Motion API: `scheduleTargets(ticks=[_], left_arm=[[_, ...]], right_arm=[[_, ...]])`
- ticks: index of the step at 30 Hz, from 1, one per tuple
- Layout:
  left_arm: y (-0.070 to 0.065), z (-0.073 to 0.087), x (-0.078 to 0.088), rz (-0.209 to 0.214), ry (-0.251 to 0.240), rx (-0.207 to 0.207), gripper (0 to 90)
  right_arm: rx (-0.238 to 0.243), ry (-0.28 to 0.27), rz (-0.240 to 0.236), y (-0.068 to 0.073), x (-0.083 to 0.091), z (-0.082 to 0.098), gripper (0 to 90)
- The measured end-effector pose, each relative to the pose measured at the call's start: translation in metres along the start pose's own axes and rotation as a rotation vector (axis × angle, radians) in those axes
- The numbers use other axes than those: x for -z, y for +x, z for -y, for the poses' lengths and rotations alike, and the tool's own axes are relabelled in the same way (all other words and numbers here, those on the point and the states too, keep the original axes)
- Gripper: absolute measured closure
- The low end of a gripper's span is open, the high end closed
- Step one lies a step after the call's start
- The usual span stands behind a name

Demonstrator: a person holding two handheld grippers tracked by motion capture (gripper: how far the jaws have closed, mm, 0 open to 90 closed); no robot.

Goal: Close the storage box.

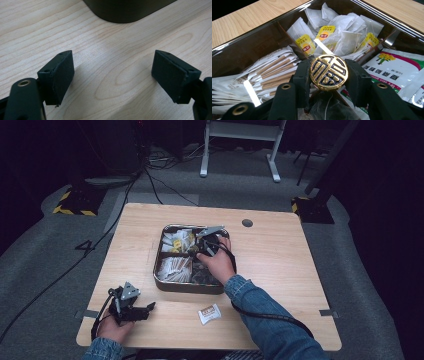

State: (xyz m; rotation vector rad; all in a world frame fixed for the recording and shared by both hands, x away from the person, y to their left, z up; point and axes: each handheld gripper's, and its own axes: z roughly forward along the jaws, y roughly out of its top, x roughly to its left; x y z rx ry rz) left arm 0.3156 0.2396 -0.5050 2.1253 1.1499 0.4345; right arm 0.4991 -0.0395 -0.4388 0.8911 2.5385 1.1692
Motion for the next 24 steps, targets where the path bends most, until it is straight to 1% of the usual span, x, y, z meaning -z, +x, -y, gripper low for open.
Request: scheduleTargets(ticks=[6,7,8,9,10,11,13,14,15,18,19,23,24], left_arm=[[0.0,0.0,0.0,0.0,0.0,0.0,18.9],[0.0,0.0,0.0,0.0,0.0,0.0,18.9],[0.0,0.0,0.0,0.0,0.0,0.0,18.9],[0.0,0.0,0.0,0.0,0.0,0.0,18.9],[0.0,0.0,0.0,0.0,0.0,0.0,18.9],[0.0,0.0,0.0,0.0,0.0,0.0,18.9],[0.0,0.0,0.0,0.0,0.0,0.0,18.9],[0.0,0.0,0.0,0.0,0.0,0.0,18.8],[0.0,0.0,0.0,0.0,0.0,0.0,18.8],[0.0,0.0,0.0,0.0,0.0,0.0,18.9],[0.0,0.0,0.0,0.0,0.0,0.0,18.8],[0.0,0.0,0.0,0.0,0.0,0.0,18.8],[0.0,0.0,0.0,0.0,-0.001,0.0,18.8]], right_arm=[[-0.005,-0.007,-0.009,-0.001,0.0,0.002,55.3],[-0.008,-0.009,-0.016,0.0,0.0,0.002,53.0],[-0.008,-0.009,-0.016,0.0,0.0,0.002,53.0],[-0.004,-0.008,-0.021,0.001,0.0,0.002,49.8],[-0.004,-0.008,-0.021,0.001,0.0,0.002,49.8],[-0.001,-0.008,-0.034,0.001,-0.001,0.002,45.5],[0.001,-0.01,-0.043,0.001,-0.001,0.002,42.5],[0.001,-0.01,-0.043,0.001,-0.001,0.002,42.5],[-0.001,-0.018,-0.042,0.0,0.001,0.002,40.3],[-0.001,-0.029,-0.042,-0.002,0.003,0.001,38.3],[0.0,-0.039,-0.047,-0.003,0.006,0.0,36.8],[0.013,-0.053,-0.053,-0.004,0.016,-0.002,35.4],[0.013,-0.053,-0.053,-0.004,0.016,-0.002,35.4]])
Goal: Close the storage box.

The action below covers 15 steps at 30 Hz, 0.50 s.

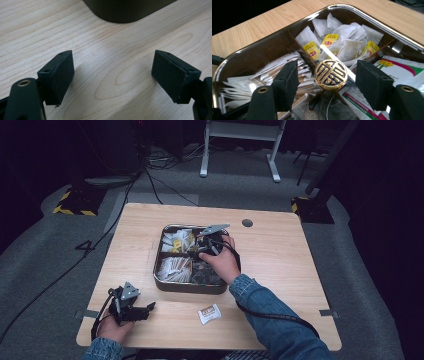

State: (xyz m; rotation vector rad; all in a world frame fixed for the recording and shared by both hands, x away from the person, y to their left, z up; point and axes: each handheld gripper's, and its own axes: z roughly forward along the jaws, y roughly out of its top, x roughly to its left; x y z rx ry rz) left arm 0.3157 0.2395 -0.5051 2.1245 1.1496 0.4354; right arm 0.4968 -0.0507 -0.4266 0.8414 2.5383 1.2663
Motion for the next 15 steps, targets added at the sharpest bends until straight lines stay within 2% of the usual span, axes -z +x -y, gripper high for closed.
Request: scheduleTargets(ticks=[7,12,13,15], left_arm=[[0.0,-0.001,-0.001,0.007,0.005,-0.001,18.1],[0.0,-0.002,-0.002,0.009,0.005,-0.004,17.5],[0.0,-0.002,-0.002,0.009,0.005,-0.004,17.5],[0.0,-0.002,-0.002,0.009,0.005,-0.003,17.5]], right_arm=[[0.009,-0.034,-0.015,-0.002,0.025,-0.002,34.3],[0.006,-0.063,-0.036,-0.002,0.049,-0.001,33.8],[0.006,-0.063,-0.036,-0.002,0.049,-0.001,33.8],[0.015,-0.079,-0.039,-0.003,0.062,-0.001,33.6]])
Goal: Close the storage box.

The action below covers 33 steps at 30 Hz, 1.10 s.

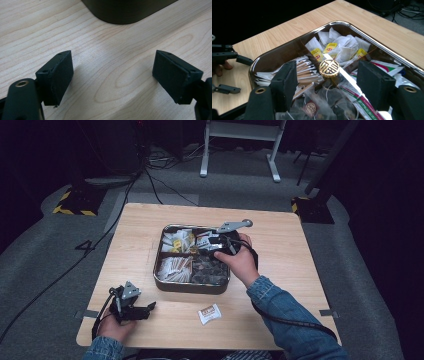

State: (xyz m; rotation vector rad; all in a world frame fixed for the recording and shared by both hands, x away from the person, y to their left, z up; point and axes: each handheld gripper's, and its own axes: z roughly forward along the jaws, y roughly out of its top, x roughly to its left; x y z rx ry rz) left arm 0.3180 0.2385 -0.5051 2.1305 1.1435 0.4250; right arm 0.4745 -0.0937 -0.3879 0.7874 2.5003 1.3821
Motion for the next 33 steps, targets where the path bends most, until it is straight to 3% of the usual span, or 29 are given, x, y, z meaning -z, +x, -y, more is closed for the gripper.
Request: scheduleTargets(ticks=[11,21,27,33], left_arm=[[-0.001,0.001,0.001,-0.003,-0.002,0.002,17.4],[-0.001,0.002,0.001,-0.005,-0.002,0.004,17.4],[-0.002,-0.002,-0.003,-0.012,0.019,0.014,9.0],[-0.002,-0.002,-0.003,-0.007,0.017,0.009,8.4]], right_arm=[[0.0,-0.028,0.019,-0.008,0.038,0.011,33.4],[-0.019,-0.032,0.07,-0.024,0.073,0.03,32.9],[-0.032,-0.014,0.104,-0.031,0.092,0.049,31.1],[-0.075,-0.023,0.126,-0.038,0.109,0.069,29.6]])
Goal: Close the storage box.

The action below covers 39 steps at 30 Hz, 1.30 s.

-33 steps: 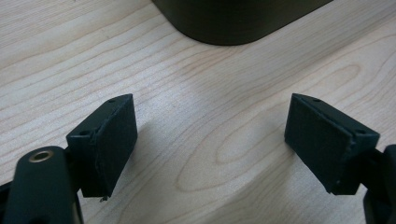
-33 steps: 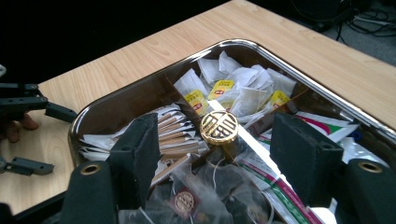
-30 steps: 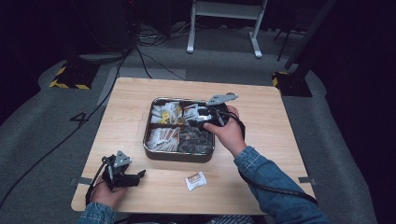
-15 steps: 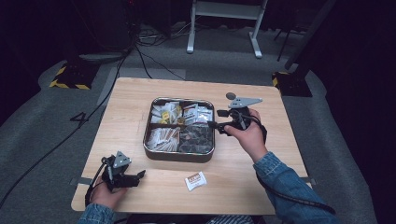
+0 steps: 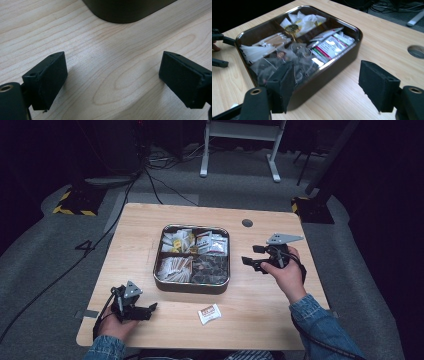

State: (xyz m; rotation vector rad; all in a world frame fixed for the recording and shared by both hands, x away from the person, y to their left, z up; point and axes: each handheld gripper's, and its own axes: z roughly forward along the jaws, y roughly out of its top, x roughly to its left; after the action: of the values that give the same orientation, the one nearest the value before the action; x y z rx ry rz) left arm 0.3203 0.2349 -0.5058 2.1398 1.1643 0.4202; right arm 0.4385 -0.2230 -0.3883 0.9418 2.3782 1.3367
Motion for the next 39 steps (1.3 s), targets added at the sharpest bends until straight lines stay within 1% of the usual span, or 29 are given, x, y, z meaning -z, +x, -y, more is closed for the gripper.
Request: scheduleTargets(ticks=[1,2,3,5,8,9,13,14,15,17,19,21,22,23,24,25,26,27,30,33,35,38,39], left_arm=[[0.0,0.0,0.0,0.0,0.0,0.0,8.4],[0.0,0.0,0.0,0.002,0.0,0.001,8.4],[0.0,0.0,0.0,0.002,0.0,0.001,8.4],[0.0,0.0,0.0,0.001,-0.001,-0.002,8.4],[0.0,0.0,0.0,0.001,-0.001,-0.001,8.4],[0.0,0.0,0.0,0.001,-0.001,-0.002,8.4],[0.0,0.0,0.0,0.002,0.0,0.001,8.3],[0.0,0.0,0.0,0.002,0.0,0.001,8.4],[0.0,0.0,0.0,0.001,0.001,0.0,8.4],[0.0,0.0,0.0,0.001,0.001,-0.003,8.4],[0.001,0.0,0.001,-0.001,-0.002,-0.005,8.4],[0.001,0.001,0.001,0.0,-0.001,-0.008,8.4],[0.001,0.001,0.001,0.0,-0.001,-0.008,8.4],[0.001,0.001,0.001,-0.001,0.0,-0.008,8.4],[0.001,0.001,0.001,-0.001,0.0,-0.008,8.4],[0.001,0.001,0.001,-0.001,0.0,-0.008,8.3],[0.001,0.001,0.001,-0.001,0.0,-0.008,8.4],[0.001,0.001,0.001,-0.001,0.0,-0.008,8.4],[0.001,0.001,0.001,-0.001,0.0,-0.008,8.4],[0.001,0.001,0.001,-0.002,0.0,-0.009,8.4],[0.001,0.001,0.001,-0.002,0.0,-0.009,8.3],[0.001,0.001,0.001,-0.002,0.0,-0.008,8.3],[0.001,0.001,0.001,-0.002,0.0,-0.009,8.3]], right_arm=[[0.0,0.0,0.0,0.0,0.0,0.0,29.6],[-0.005,0.004,0.01,-0.002,0.004,0.006,29.0],[-0.005,0.004,0.01,-0.002,0.004,0.006,29.0],[-0.01,0.012,0.023,-0.007,0.008,0.016,27.8],[-0.013,0.017,0.025,-0.01,0.01,0.021,26.8],[-0.017,0.025,0.03,-0.013,0.011,0.027,25.9],[-0.012,0.037,0.046,-0.018,0.014,0.04,24.0],[-0.012,0.037,0.046,-0.018,0.014,0.04,24.0],[-0.017,0.039,0.058,-0.02,0.014,0.047,23.1],[-0.008,0.049,0.083,-0.021,0.013,0.056,22.4],[-0.008,0.053,0.095,-0.022,0.011,0.066,22.2],[-0.028,0.045,0.094,-0.024,0.009,0.076,22.1],[-0.028,0.045,0.094,-0.024,0.009,0.076,22.1],[-0.044,0.045,0.095,-0.025,0.007,0.084,22.0],[-0.048,0.054,0.097,-0.026,0.006,0.088,21.9],[-0.042,0.066,0.099,-0.026,0.005,0.091,21.8],[-0.042,0.066,0.099,-0.026,0.005,0.091,21.8],[-0.038,0.073,0.103,-0.027,0.004,0.096,21.8],[-0.039,0.079,0.105,-0.027,0.003,0.101,21.8],[-0.012,0.106,0.125,-0.028,0.0,0.109,21.6],[-0.003,0.123,0.118,-0.028,-0.005,0.116,21.4],[-0.013,0.127,0.104,-0.028,-0.007,0.119,21.3],[-0.024,0.131,0.099,-0.029,-0.009,0.122,21.0]])
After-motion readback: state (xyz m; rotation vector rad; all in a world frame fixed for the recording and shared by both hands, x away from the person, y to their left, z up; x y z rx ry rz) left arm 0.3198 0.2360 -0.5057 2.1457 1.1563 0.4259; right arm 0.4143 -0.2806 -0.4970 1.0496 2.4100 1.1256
